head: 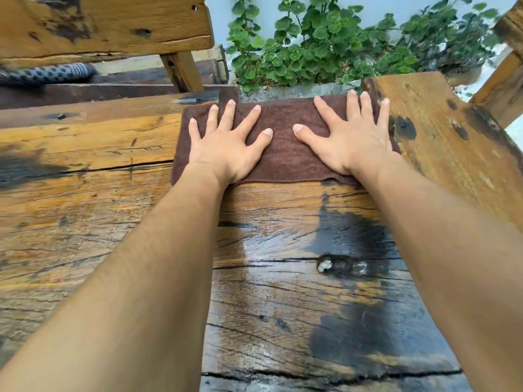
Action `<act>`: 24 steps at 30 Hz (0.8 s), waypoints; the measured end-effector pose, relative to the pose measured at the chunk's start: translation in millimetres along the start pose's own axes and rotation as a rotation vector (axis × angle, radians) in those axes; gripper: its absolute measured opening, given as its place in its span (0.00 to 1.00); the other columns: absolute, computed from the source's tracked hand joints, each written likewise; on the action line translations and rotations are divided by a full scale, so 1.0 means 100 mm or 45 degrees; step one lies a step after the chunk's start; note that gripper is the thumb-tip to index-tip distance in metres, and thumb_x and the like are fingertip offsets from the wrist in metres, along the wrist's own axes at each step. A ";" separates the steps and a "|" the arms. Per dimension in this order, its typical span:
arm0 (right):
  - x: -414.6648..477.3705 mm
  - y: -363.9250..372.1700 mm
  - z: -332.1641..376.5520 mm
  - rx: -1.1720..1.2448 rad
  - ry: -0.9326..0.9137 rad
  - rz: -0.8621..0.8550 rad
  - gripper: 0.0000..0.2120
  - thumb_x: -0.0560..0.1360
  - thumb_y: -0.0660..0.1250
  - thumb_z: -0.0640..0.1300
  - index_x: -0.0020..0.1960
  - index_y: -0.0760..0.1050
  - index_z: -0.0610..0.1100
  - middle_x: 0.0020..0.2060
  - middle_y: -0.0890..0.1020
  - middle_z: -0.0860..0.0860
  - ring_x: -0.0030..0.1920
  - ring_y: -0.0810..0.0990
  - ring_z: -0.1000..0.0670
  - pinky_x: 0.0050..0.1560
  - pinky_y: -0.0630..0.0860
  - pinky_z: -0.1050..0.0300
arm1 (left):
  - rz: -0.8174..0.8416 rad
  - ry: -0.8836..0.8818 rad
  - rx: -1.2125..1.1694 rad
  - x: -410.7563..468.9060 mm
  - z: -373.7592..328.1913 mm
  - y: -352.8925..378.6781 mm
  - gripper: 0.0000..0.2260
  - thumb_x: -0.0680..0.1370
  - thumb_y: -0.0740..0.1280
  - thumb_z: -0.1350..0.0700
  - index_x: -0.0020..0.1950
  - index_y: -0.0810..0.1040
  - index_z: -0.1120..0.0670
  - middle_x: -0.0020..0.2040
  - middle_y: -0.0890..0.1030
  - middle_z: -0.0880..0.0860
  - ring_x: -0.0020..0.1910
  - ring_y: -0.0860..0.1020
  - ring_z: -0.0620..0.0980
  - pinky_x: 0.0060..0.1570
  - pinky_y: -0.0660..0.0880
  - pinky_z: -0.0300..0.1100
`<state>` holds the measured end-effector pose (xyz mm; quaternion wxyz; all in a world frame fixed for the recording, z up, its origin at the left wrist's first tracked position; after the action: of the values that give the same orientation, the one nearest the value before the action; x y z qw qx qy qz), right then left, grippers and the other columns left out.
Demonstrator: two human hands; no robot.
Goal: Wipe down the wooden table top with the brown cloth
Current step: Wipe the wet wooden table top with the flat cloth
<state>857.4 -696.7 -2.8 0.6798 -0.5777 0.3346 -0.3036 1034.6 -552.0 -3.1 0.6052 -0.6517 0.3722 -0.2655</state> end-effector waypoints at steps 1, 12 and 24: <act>-0.03 0.01 -0.01 -0.002 -0.009 -0.016 0.46 0.70 0.37 0.84 0.83 0.45 0.66 0.85 0.45 0.40 0.84 0.38 0.40 0.79 0.29 0.35 | -0.007 0.003 0.004 -0.03 0.00 0.01 0.31 0.79 0.42 0.25 0.82 0.47 0.29 0.86 0.44 0.47 0.85 0.41 0.54 0.79 0.38 0.66; -0.80 0.15 -0.04 0.030 -0.062 0.007 0.43 0.73 0.39 0.82 0.84 0.43 0.65 0.85 0.42 0.40 0.84 0.36 0.42 0.81 0.32 0.41 | -0.028 0.021 0.017 -0.78 -0.03 0.14 0.31 0.79 0.42 0.26 0.82 0.45 0.30 0.86 0.43 0.48 0.84 0.41 0.55 0.79 0.38 0.65; -2.44 0.31 -0.11 0.093 -0.066 0.013 0.41 0.75 0.40 0.79 0.84 0.41 0.65 0.84 0.38 0.42 0.84 0.35 0.44 0.82 0.35 0.44 | -0.020 0.075 0.024 -2.31 -0.12 0.31 0.31 0.79 0.41 0.26 0.82 0.40 0.31 0.86 0.40 0.49 0.84 0.38 0.56 0.79 0.38 0.65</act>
<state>705.0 -503.7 -8.9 0.7104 -0.5585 0.3084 -0.2970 885.6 -372.6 -7.6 0.5980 -0.6408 0.3822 -0.2928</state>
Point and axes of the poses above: each hand's wrist, its own x-axis towards the middle knuckle, its own y-axis out of the palm, z = x × y, the point moved 9 cm from there along x, towards the middle knuckle
